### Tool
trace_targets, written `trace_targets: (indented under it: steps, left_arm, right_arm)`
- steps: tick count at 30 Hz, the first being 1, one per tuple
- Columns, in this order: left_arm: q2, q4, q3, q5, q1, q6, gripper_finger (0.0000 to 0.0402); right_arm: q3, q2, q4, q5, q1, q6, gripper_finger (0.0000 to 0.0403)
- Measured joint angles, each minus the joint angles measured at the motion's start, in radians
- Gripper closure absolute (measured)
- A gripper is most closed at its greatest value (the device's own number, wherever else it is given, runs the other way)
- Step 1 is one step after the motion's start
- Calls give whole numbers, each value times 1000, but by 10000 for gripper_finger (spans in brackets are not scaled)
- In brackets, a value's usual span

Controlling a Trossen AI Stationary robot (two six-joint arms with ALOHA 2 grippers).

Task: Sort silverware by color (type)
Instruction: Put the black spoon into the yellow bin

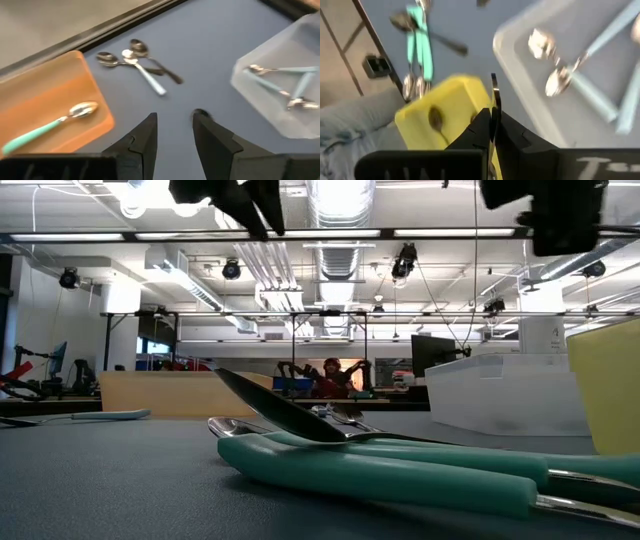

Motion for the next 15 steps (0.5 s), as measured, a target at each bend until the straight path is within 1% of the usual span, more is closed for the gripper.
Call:
trace_targets:
  steps: [4,6,8,10,15]
  left_arm:
    - [0,-65,0,0,22,2,294]
    - [0,-90,0,4,33,34,294]
    - [0,-100,0,12,46,77,294]
    - [-3,-100,0,18,61,123,294]
    - [-10,-101,0,40,102,249,294]
  right_arm:
    - [-39,14,13,-27,124,128,394]
    - [-57,30,55,-58,179,183,394]
    - [-71,42,102,-62,223,216,394]
    - [-80,45,131,-63,244,209,394]
    - [-102,62,195,-59,301,98,394]
